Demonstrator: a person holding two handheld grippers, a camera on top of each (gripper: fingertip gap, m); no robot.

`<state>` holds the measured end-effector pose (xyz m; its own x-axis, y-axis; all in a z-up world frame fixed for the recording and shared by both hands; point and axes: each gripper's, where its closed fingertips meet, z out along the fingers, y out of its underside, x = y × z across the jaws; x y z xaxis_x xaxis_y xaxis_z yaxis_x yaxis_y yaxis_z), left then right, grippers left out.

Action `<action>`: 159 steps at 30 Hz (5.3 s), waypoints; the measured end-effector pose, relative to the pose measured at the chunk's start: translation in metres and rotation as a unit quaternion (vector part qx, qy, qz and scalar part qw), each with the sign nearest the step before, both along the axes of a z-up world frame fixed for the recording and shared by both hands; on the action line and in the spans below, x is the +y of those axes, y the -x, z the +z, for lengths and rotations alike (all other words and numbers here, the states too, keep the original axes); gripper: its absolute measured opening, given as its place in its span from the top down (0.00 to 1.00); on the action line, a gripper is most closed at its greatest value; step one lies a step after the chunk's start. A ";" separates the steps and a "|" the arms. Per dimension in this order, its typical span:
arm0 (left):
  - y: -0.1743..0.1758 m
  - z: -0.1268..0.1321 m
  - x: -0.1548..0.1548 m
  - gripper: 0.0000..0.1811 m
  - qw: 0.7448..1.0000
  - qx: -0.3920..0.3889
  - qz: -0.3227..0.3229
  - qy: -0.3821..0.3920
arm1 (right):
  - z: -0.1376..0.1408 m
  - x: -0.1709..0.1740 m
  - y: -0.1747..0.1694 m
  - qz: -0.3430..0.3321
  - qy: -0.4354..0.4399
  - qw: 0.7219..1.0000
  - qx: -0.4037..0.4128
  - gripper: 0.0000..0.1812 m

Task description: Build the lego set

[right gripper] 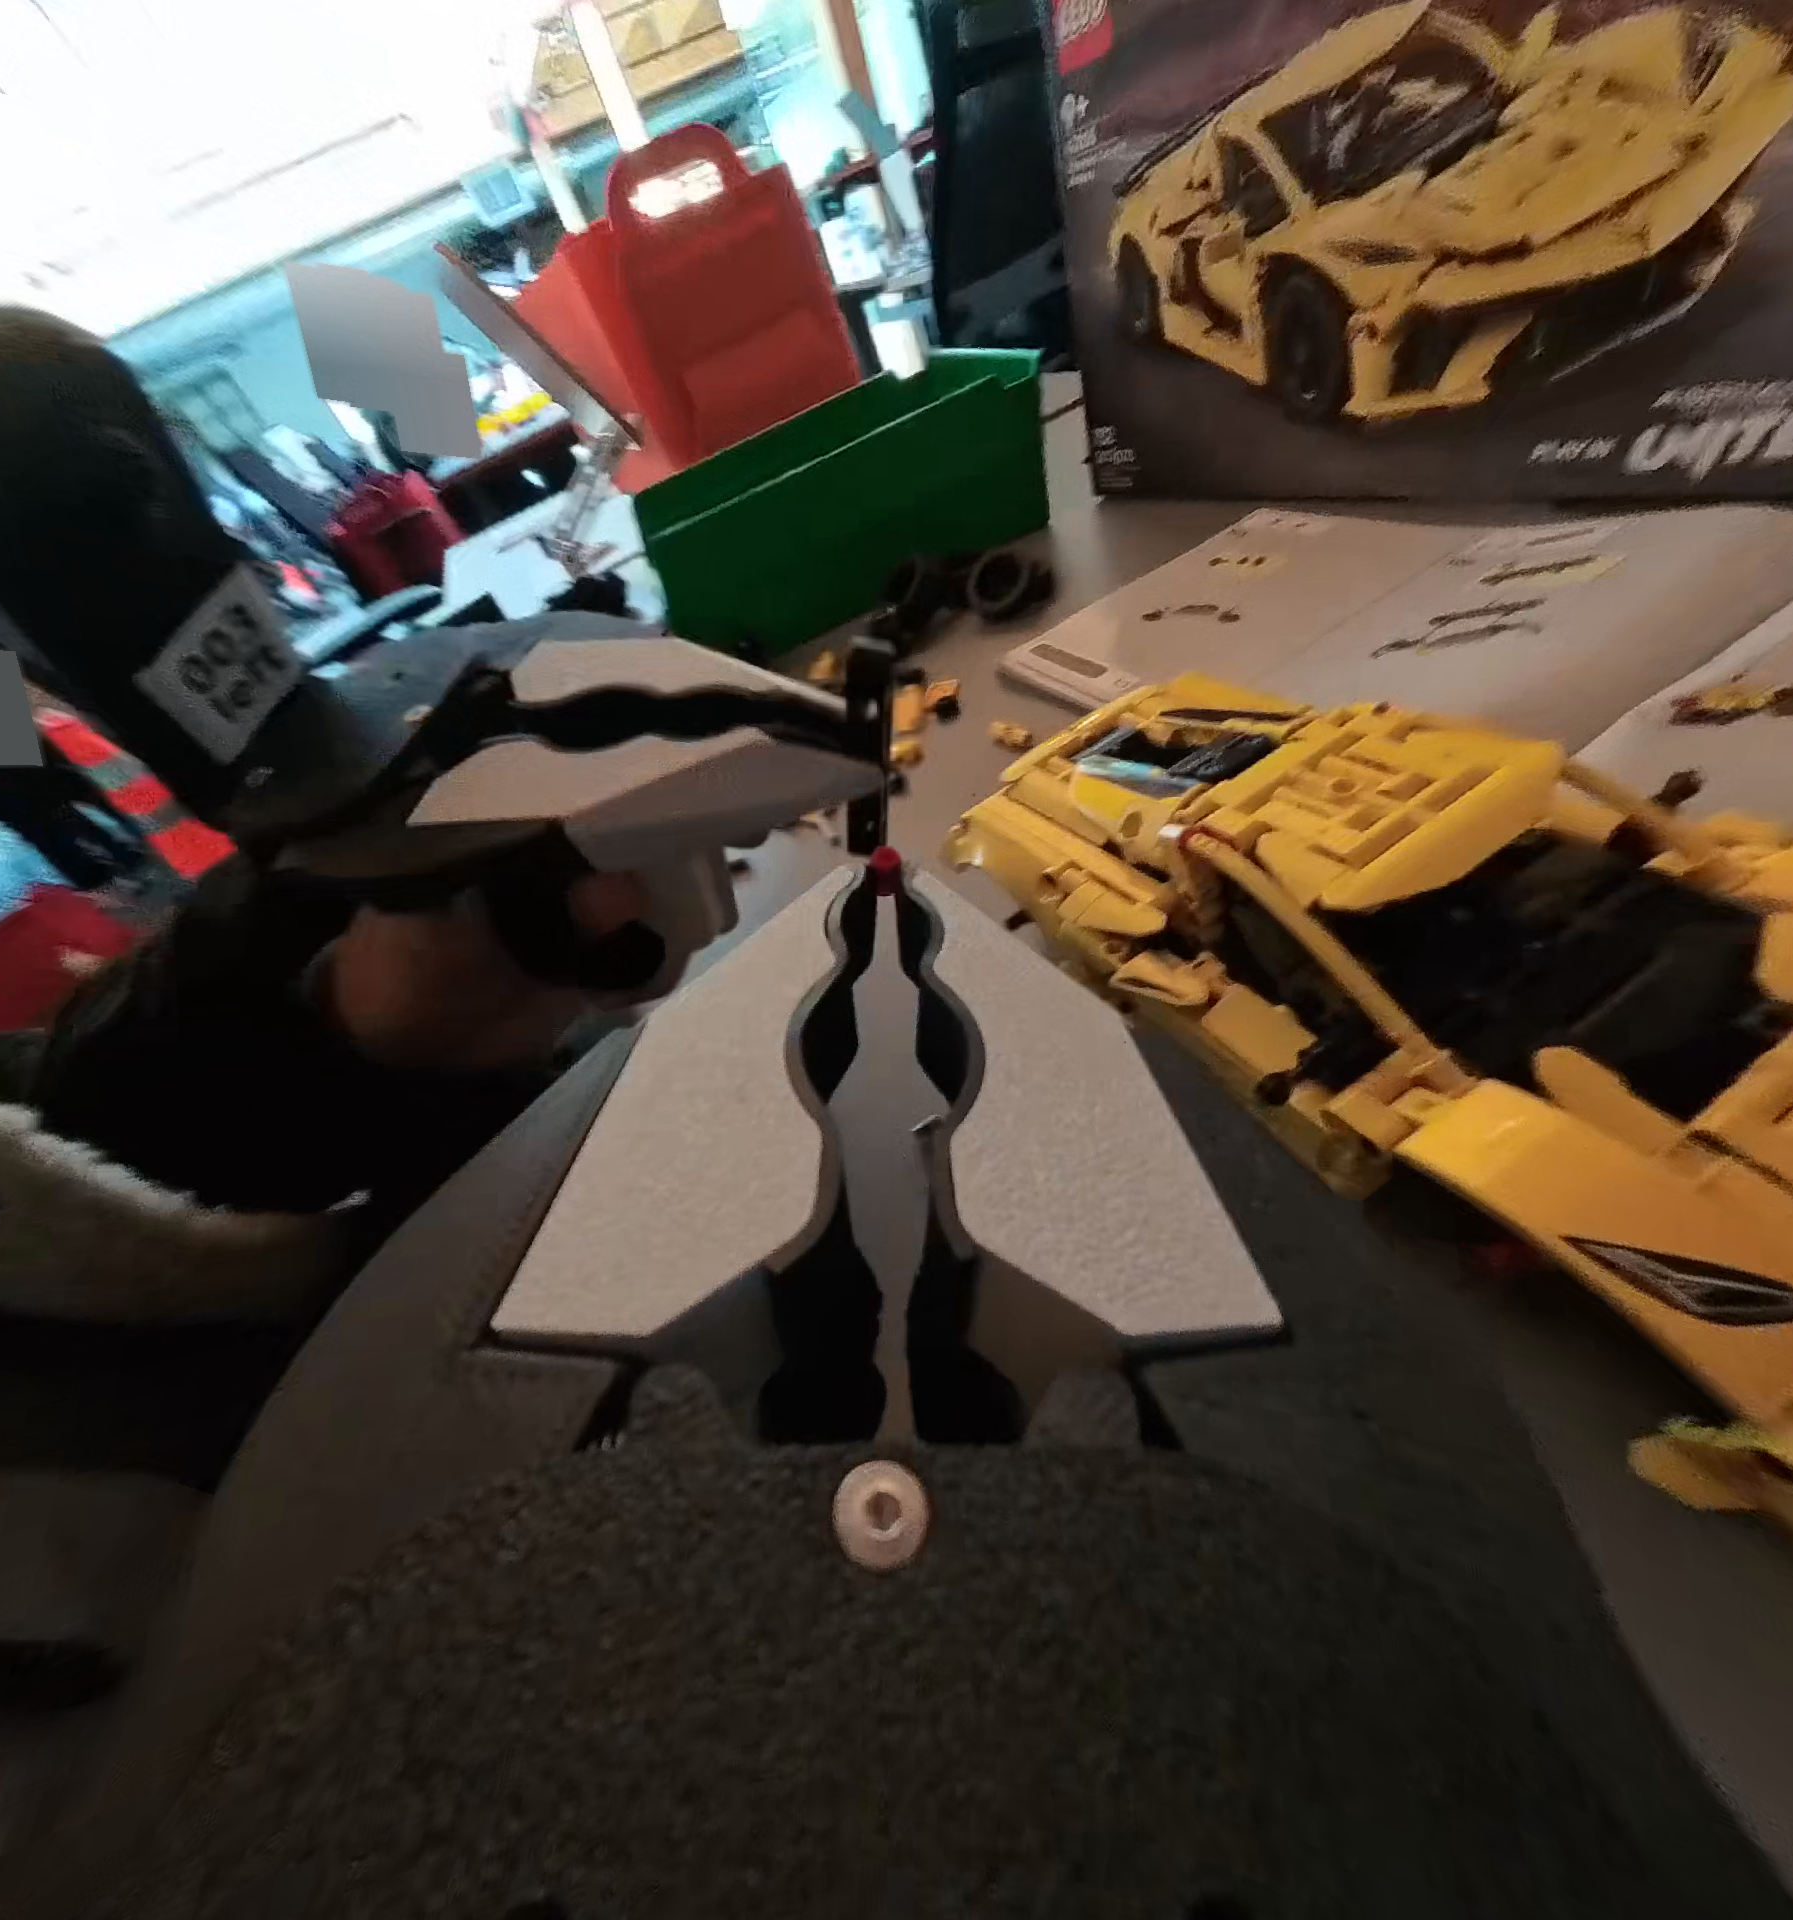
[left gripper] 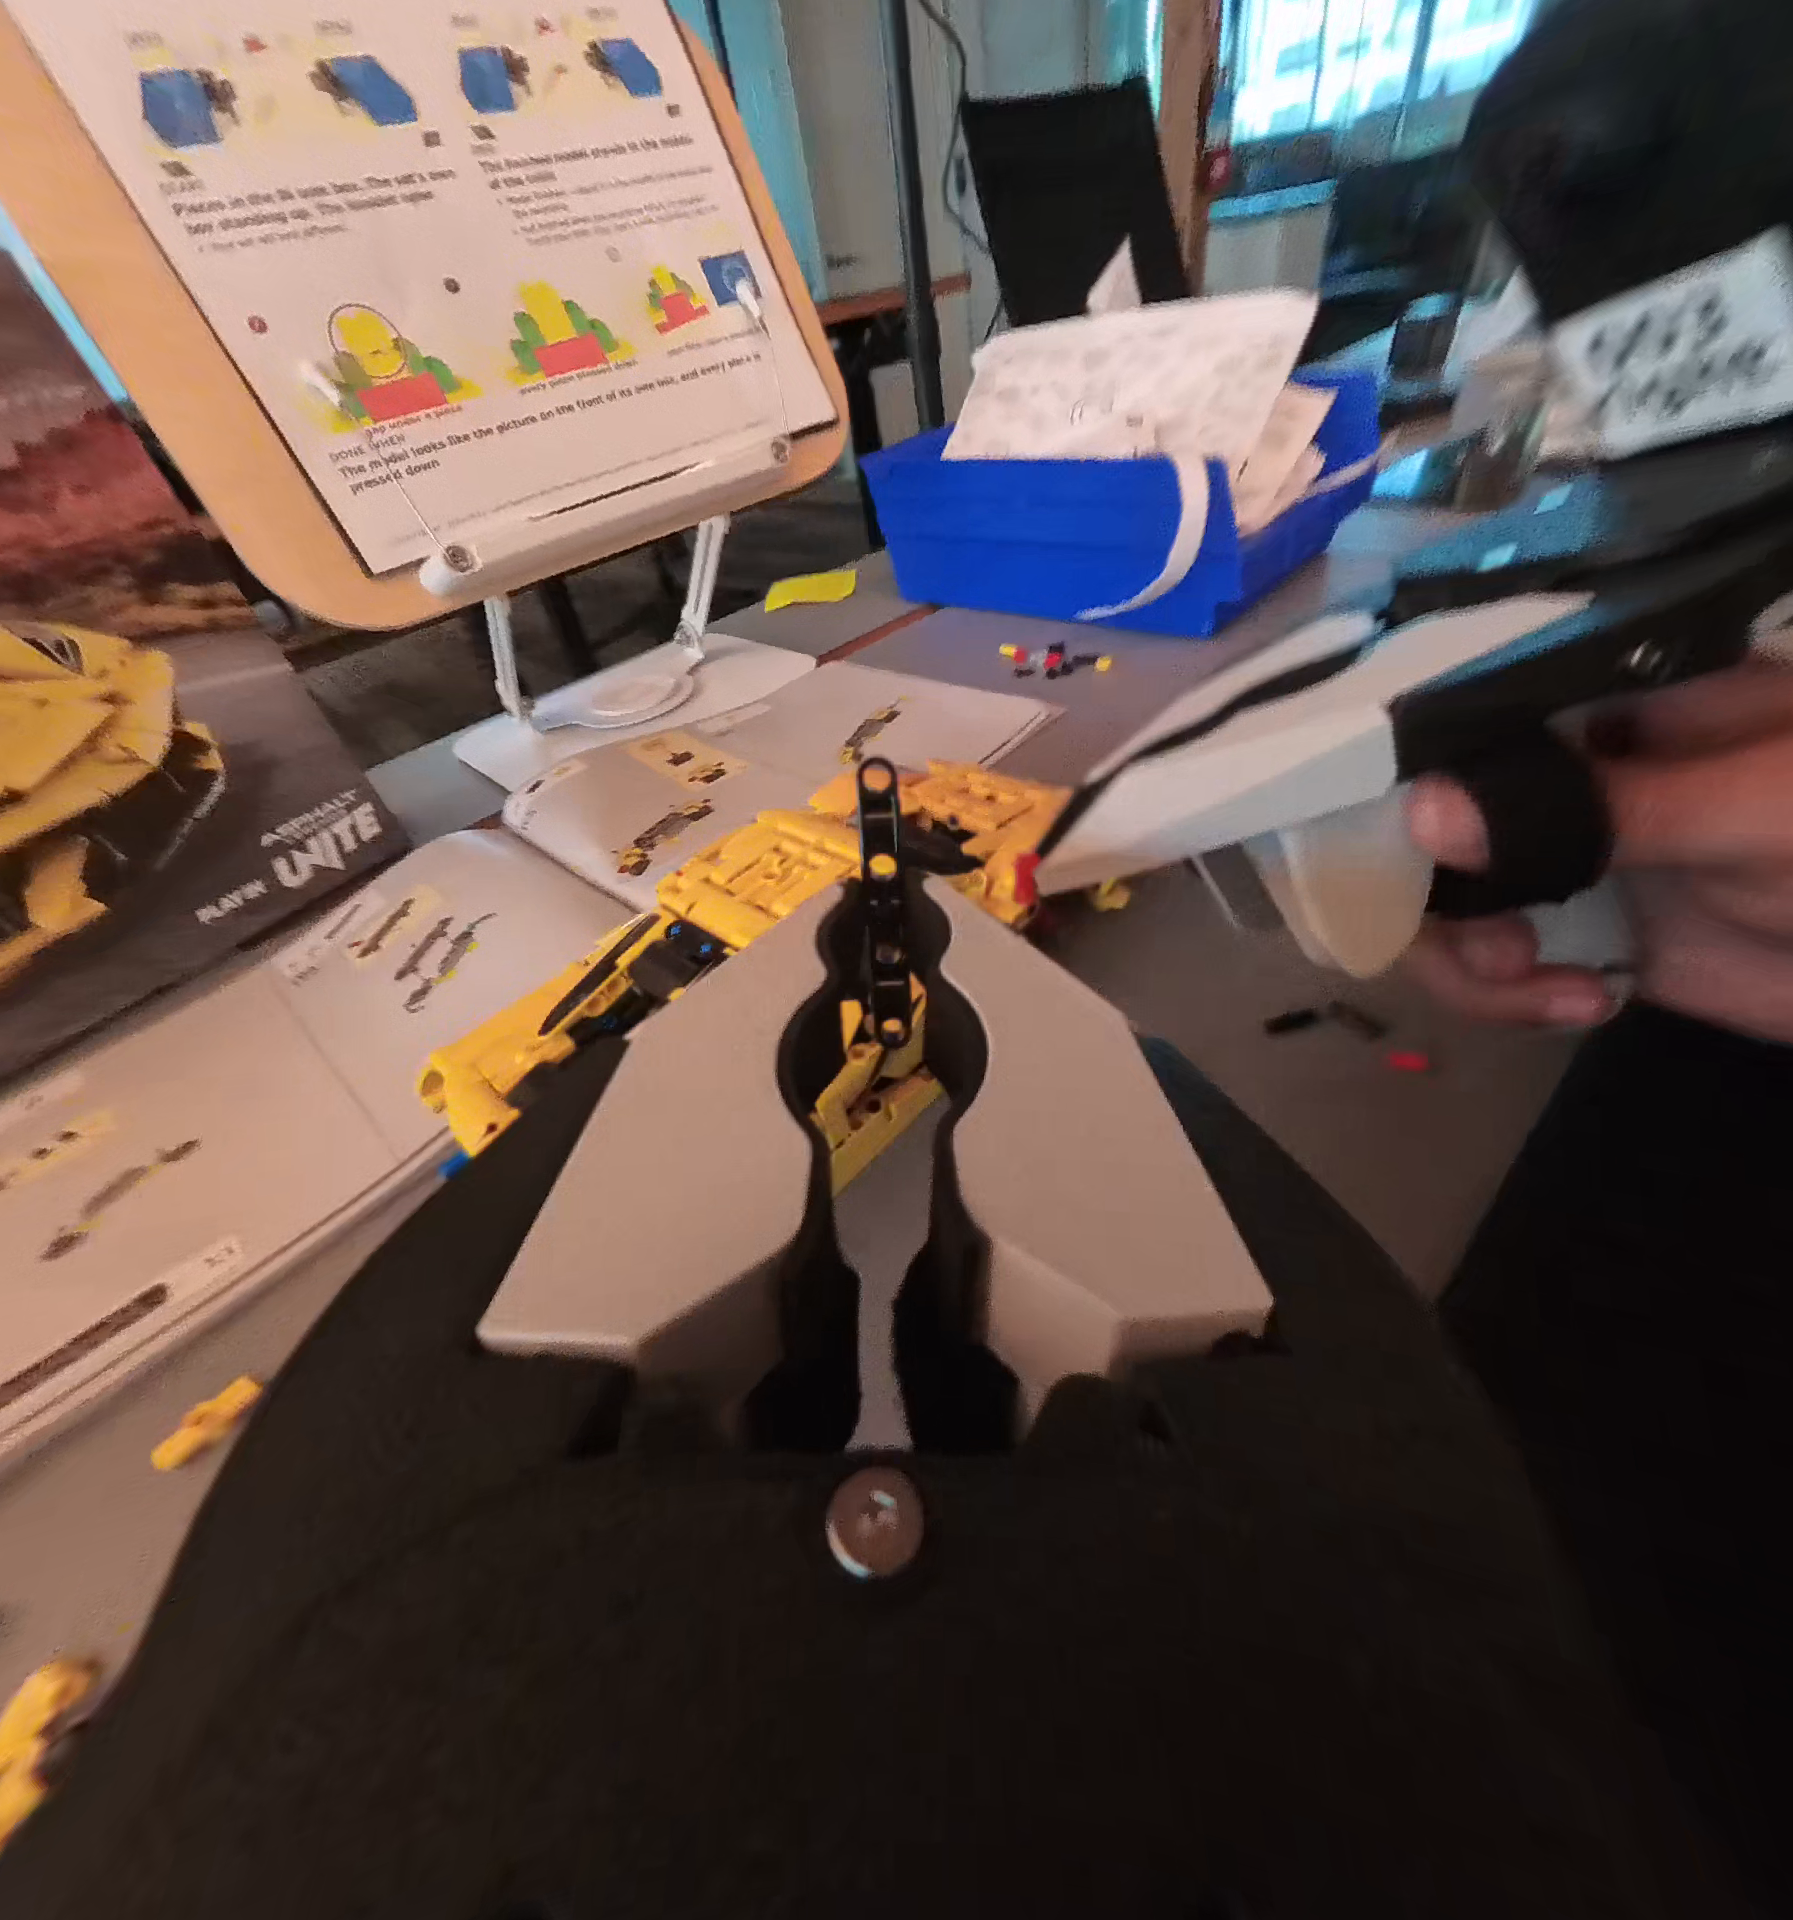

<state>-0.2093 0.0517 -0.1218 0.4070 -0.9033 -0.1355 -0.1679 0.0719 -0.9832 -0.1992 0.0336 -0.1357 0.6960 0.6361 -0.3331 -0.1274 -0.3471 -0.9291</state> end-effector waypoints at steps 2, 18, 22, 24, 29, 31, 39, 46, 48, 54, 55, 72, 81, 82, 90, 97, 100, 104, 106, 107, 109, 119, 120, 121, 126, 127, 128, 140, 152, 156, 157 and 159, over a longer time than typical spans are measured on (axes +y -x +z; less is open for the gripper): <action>-0.002 0.001 -0.004 0.96 0.999 -0.016 -0.019 0.020 | 0.009 -0.003 0.000 0.015 0.005 0.998 0.066 0.99; -0.011 0.007 -0.018 0.96 0.998 -0.033 -0.039 0.019 | 0.020 -0.003 0.001 0.077 0.076 0.962 0.250 0.99; -0.013 0.007 -0.021 0.96 0.998 -0.031 -0.049 0.015 | 0.021 -0.004 0.000 0.088 0.084 0.956 0.267 1.00; -0.010 0.008 -0.017 0.96 0.998 -0.039 -0.045 0.022 | 0.021 -0.005 0.000 0.091 0.083 0.958 0.261 1.00; 0.005 0.008 -0.001 0.96 0.997 -0.057 -0.025 0.049 | 0.018 -0.006 -0.014 0.064 0.063 0.974 0.208 1.00; 0.010 0.008 0.003 0.96 0.994 -0.072 -0.026 0.075 | 0.016 -0.008 -0.023 0.055 0.059 0.978 0.191 1.00; 0.005 0.003 -0.003 0.96 0.991 -0.074 -0.053 0.101 | -0.016 -0.041 -0.109 -0.037 0.056 0.998 -0.010 1.00; 0.001 -0.003 -0.007 0.96 0.993 -0.053 -0.059 0.093 | -0.089 -0.100 -0.200 -0.053 0.223 0.944 -0.238 1.00; 0.000 -0.005 -0.007 0.96 0.993 -0.046 -0.058 0.091 | -0.092 -0.106 -0.201 -0.042 0.222 0.942 -0.249 1.00; -0.002 -0.007 -0.009 0.96 0.993 -0.041 -0.062 0.091 | -0.079 -0.108 -0.239 -0.051 0.160 0.942 -0.290 0.96; -0.002 -0.007 -0.009 0.96 0.993 -0.040 -0.063 0.091 | -0.075 -0.103 -0.248 -0.061 0.143 0.943 -0.295 0.94; -0.003 -0.011 -0.009 0.96 0.994 -0.026 -0.059 0.084 | -0.070 -0.008 -0.334 -0.270 0.126 0.917 -0.266 0.78; -0.002 -0.010 -0.011 0.96 0.995 -0.028 -0.060 0.079 | -0.095 0.030 -0.358 -0.353 0.208 0.860 -0.305 0.71; -0.002 -0.010 -0.011 0.96 0.995 -0.029 -0.060 0.079 | -0.095 0.032 -0.360 -0.365 0.209 0.855 -0.303 0.71; -0.001 -0.006 -0.016 0.96 0.993 -0.042 -0.072 0.086 | -0.104 0.041 -0.373 -0.410 0.221 0.820 -0.333 0.79; -0.002 -0.006 -0.021 0.96 0.993 -0.039 -0.080 0.079 | -0.105 0.044 -0.375 -0.422 0.237 0.814 -0.322 0.80; -0.002 -0.006 -0.021 0.96 0.993 -0.041 -0.081 0.078 | -0.102 0.042 -0.374 -0.429 0.236 0.813 -0.316 0.77; -0.001 -0.005 -0.021 0.96 0.992 -0.047 -0.083 0.084 | -0.088 0.041 -0.373 -0.445 0.223 0.789 -0.361 0.76; -0.001 -0.004 -0.022 0.96 0.991 -0.053 -0.087 0.089 | -0.088 0.041 -0.371 -0.443 0.244 0.779 -0.371 0.74; 0.000 -0.003 -0.022 0.96 0.990 -0.056 -0.089 0.091 | -0.088 0.042 -0.372 -0.445 0.250 0.772 -0.378 0.74; 0.000 -0.002 -0.023 0.96 0.989 -0.062 -0.093 0.097 | -0.091 0.043 -0.374 -0.452 0.268 0.765 -0.373 0.72; 0.004 0.005 -0.024 0.96 0.979 -0.100 -0.116 0.134 | -0.110 0.047 -0.369 -0.465 0.321 0.790 -0.238 0.75; 0.004 0.005 -0.023 0.96 0.978 -0.102 -0.118 0.139 | -0.110 0.048 -0.366 -0.460 0.320 0.796 -0.229 0.78; 0.005 0.006 -0.023 0.96 0.977 -0.104 -0.118 0.141 | -0.110 0.048 -0.366 -0.460 0.314 0.798 -0.230 0.78; 0.005 0.005 -0.021 0.96 0.977 -0.106 -0.116 0.145 | -0.110 0.048 -0.369 -0.458 0.304 0.803 -0.230 0.81; 0.005 0.005 -0.021 0.96 0.977 -0.105 -0.115 0.143 | -0.110 0.048 -0.370 -0.460 0.302 0.804 -0.225 0.81; 0.005 0.004 -0.021 0.96 0.978 -0.104 -0.114 0.142 | -0.110 0.048 -0.371 -0.463 0.299 0.806 -0.218 0.82; 0.003 0.003 -0.022 0.96 0.977 -0.100 -0.119 0.145 | -0.108 0.064 -0.380 -0.484 0.238 0.804 -0.248 0.79; 0.003 0.003 -0.022 0.96 0.977 -0.098 -0.119 0.144 | -0.109 0.045 -0.358 -0.444 0.247 0.827 -0.241 0.87; 0.003 0.003 -0.022 0.96 0.977 -0.100 -0.119 0.145 | -0.106 0.036 -0.352 -0.423 0.245 0.835 -0.251 0.84; 0.003 0.003 -0.022 0.96 0.977 -0.100 -0.119 0.146 | -0.104 0.036 -0.352 -0.422 0.237 0.837 -0.255 0.84; 0.003 0.003 -0.022 0.96 0.977 -0.099 -0.119 0.146 | -0.104 0.036 -0.352 -0.417 0.235 0.839 -0.259 0.84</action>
